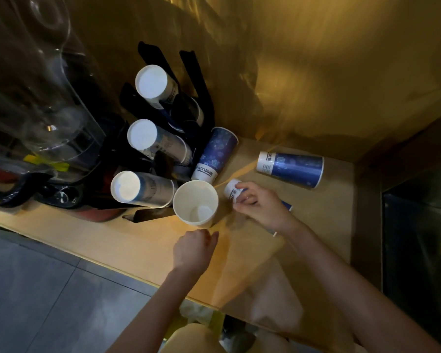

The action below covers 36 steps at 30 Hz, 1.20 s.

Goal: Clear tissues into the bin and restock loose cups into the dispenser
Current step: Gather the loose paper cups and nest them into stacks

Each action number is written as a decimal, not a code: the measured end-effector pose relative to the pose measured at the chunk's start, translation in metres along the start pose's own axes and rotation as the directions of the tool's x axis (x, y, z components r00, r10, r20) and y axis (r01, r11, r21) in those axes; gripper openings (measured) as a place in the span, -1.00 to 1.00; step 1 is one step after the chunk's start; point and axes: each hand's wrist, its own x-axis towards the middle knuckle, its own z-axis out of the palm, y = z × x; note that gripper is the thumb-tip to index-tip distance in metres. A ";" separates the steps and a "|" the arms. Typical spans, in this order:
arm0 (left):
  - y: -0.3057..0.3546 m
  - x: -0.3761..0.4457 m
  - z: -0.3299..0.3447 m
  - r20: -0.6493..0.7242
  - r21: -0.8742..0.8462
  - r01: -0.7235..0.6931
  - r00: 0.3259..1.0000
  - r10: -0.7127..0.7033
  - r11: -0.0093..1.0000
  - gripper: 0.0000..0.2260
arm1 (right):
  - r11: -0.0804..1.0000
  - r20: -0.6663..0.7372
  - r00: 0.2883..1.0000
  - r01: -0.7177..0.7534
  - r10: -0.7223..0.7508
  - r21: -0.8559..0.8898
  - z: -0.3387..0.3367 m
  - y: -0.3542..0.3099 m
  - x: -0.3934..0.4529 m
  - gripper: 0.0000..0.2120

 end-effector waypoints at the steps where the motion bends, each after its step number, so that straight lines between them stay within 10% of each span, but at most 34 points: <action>1: 0.009 -0.001 -0.001 -0.021 0.051 -0.091 0.996 0.092 0.995 -0.63 | 1.000 -0.038 0.999 -0.015 0.015 0.005 -0.009 0.003 0.001 -0.64; 5: 0.049 0.008 -0.001 -0.136 0.039 -0.406 0.903 0.408 0.913 -0.82 | 0.999 -0.341 0.940 -0.022 0.009 -0.034 -0.053 0.026 0.009 -0.86; 10: 0.092 0.034 0.008 -0.094 0.125 -0.559 0.816 0.570 0.820 -0.48 | 0.995 -0.761 0.640 -0.067 0.103 0.078 -0.103 0.060 0.021 -0.67; 19: 0.121 0.082 0.029 0.163 0.384 -0.598 0.794 0.586 0.703 -0.29 | 0.785 -0.390 0.920 -0.275 0.046 -0.555 -0.141 0.093 0.055 -0.03; 36: 0.122 0.082 0.012 0.026 0.031 -0.641 0.767 0.641 0.767 -0.28 | 0.709 -0.374 0.927 -0.269 0.008 -0.652 -0.138 0.107 0.036 -0.21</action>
